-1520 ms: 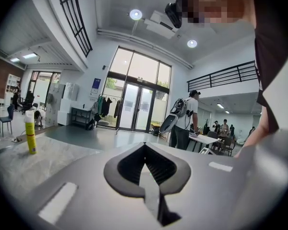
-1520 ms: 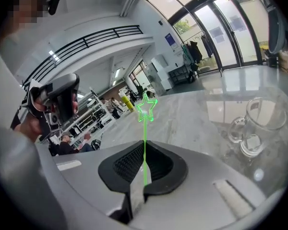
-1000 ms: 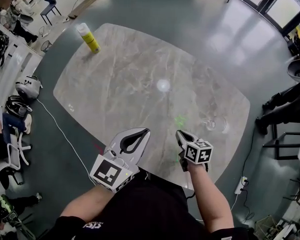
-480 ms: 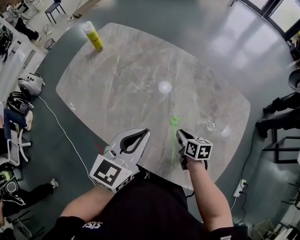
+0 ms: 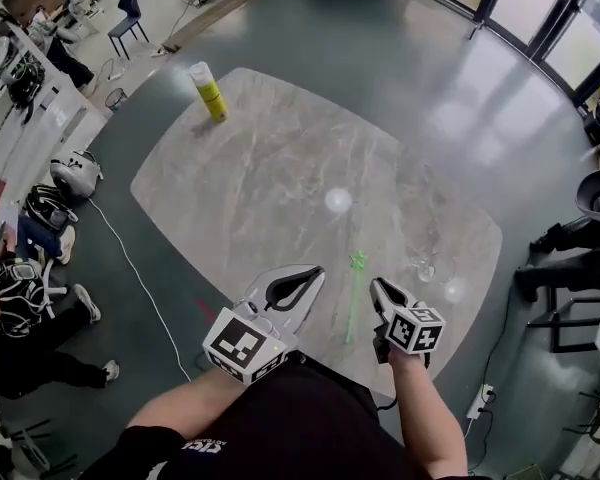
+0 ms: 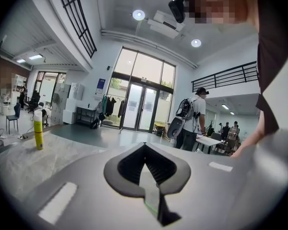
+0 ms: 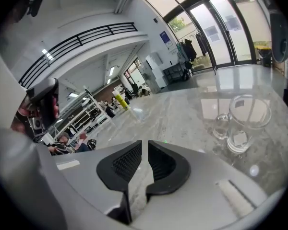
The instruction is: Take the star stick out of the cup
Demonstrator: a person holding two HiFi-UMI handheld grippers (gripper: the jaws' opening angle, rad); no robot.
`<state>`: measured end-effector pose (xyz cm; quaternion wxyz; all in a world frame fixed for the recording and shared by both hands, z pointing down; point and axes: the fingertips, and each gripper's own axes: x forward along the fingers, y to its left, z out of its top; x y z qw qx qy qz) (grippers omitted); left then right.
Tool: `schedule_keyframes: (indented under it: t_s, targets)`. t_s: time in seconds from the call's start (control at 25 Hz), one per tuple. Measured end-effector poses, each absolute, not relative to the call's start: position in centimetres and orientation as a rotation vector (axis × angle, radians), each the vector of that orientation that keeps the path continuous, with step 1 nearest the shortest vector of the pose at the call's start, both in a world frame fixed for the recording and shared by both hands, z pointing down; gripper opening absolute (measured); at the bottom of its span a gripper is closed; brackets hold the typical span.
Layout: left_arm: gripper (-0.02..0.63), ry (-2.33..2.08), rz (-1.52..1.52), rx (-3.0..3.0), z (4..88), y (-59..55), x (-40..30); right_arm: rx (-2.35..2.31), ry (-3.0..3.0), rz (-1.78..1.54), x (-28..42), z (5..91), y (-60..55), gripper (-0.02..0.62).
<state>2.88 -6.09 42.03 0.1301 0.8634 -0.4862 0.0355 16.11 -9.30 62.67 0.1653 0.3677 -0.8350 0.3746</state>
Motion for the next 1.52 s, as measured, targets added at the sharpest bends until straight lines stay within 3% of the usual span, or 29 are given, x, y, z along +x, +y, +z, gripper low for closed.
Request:
schedule_keyframes:
  t_s: [0.28,0.8,1.52]
  targets:
    - [0.0,-1.401,0.096,2.538,39.9,-6.2,3.5,1.029,-2.577,0.934,15.4,53.9,-7.0,0.015]
    - [0.0,-1.308,0.093,2.671,37.8,-8.2,6.5,1.222,-2.79,0.667,18.4,41.4,-7.6,0.014]
    - [0.0,-1.247,0.083,2.725,35.1,-8.5,7.2,1.248,-2.92,0.364,18.4,33.0,-6.2,0.012]
